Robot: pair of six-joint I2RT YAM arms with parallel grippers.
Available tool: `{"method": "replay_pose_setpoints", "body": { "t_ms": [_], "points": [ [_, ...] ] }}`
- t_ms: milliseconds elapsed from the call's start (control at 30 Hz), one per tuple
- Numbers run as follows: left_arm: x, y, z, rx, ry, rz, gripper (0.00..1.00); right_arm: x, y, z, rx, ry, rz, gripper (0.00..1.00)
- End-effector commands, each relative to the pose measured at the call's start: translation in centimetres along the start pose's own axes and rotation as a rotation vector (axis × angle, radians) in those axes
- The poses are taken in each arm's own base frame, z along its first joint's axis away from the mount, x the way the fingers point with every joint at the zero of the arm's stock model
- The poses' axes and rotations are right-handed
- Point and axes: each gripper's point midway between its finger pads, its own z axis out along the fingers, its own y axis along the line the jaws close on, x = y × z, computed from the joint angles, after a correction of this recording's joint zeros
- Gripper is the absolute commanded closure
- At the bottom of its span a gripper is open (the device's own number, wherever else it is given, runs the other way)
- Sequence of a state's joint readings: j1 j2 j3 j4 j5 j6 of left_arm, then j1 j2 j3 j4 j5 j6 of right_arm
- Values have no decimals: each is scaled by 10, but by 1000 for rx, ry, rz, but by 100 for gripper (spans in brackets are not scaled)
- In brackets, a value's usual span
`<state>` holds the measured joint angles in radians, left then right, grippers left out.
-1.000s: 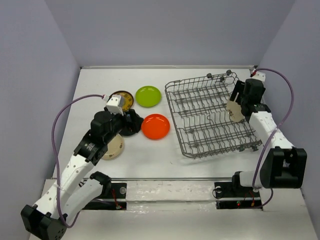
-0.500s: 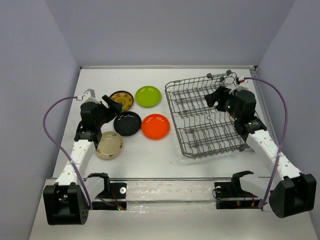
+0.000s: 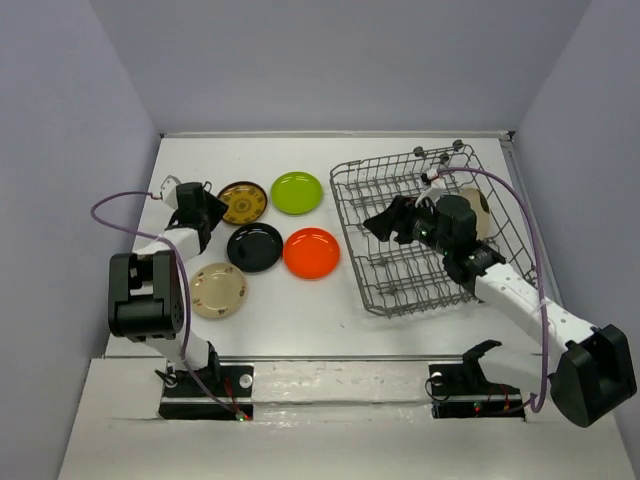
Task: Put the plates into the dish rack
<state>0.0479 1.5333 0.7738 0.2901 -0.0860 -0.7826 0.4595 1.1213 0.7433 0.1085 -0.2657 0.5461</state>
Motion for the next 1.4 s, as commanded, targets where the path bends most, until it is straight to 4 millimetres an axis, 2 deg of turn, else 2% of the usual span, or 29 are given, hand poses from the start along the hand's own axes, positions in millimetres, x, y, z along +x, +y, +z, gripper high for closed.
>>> {"method": "replay_pose_setpoints", "body": {
  "t_ms": [0, 67, 200, 300, 333, 367, 400, 467, 500, 600, 633, 667, 700, 733, 767, 833, 867, 900, 967, 1000, 1167, 1333, 1367],
  "points": [
    [-21, -7, 27, -33, -62, 27, 39, -21, 19, -11, -65, -79, -47, 24],
    [-11, -3, 43, -51, -24, 42, 40, -23, 21, -12, -70, -81, -48, 25],
    [3, -2, 62, -54, 40, 59, 44, -25, 29, -11, -100, -68, -50, 25],
    [5, 4, 69, -64, 44, 45, 54, -24, 32, -9, -105, -59, -49, 25],
    [5, 8, 70, -66, 40, 37, 66, -24, 32, -9, -106, -58, -49, 25],
    [2, 10, 70, -66, 33, 25, 73, -23, 32, -7, -105, -54, -45, 25],
    [1, 14, 69, -61, 25, 9, 83, -24, 33, -6, -110, -50, -45, 25],
    [-16, 19, 65, -61, -15, -27, 94, -20, 36, -2, -123, -28, -46, 25],
    [-21, 22, 62, -66, -30, -38, 94, -20, 37, 0, -126, -22, -47, 26],
    [-54, 21, 39, -56, -121, -77, 94, -14, 43, 8, -159, 19, -55, 26],
    [-62, 20, 30, -51, -150, -91, 94, -7, 43, 16, -163, 50, -54, 25],
    [-81, 5, 12, -6, -201, -98, 94, -8, 54, 20, -196, 62, -63, 24],
    [-90, -1, 3, 12, -229, -97, 94, -9, 55, 24, -203, 71, -64, 23],
    [-96, -6, -7, 33, -248, -87, 94, 0, 56, 33, -211, 107, -61, 22],
    [-111, -22, -28, 88, -289, -92, 94, -6, 68, 37, -244, 106, -73, 20],
    [-114, -39, -49, 167, -291, -88, 94, -6, 78, 45, -273, 125, -80, 18],
    [-118, -52, -69, 228, -304, -83, 94, -11, 82, 54, -285, 129, -82, 16],
    [-109, -65, -78, 295, -263, -64, 94, -8, 91, 56, -319, 148, -86, 16],
    [-95, -87, -103, 409, -215, -25, 94, -7, 93, 66, -334, 172, -79, 13],
    [-81, -98, -113, 479, -154, 4, 94, -14, 101, 67, -359, 167, -87, 12],
    [-31, -104, -151, 629, 9, 122, 94, -25, 114, 74, -406, 177, -116, 9],
    [17, -103, -181, 765, 164, 238, 94, -14, 113, 84, -427, 237, -87, 9],
    [21, -105, -187, 791, 173, 253, 94, -12, 112, 85, -426, 241, -78, 8]
  ]
}}
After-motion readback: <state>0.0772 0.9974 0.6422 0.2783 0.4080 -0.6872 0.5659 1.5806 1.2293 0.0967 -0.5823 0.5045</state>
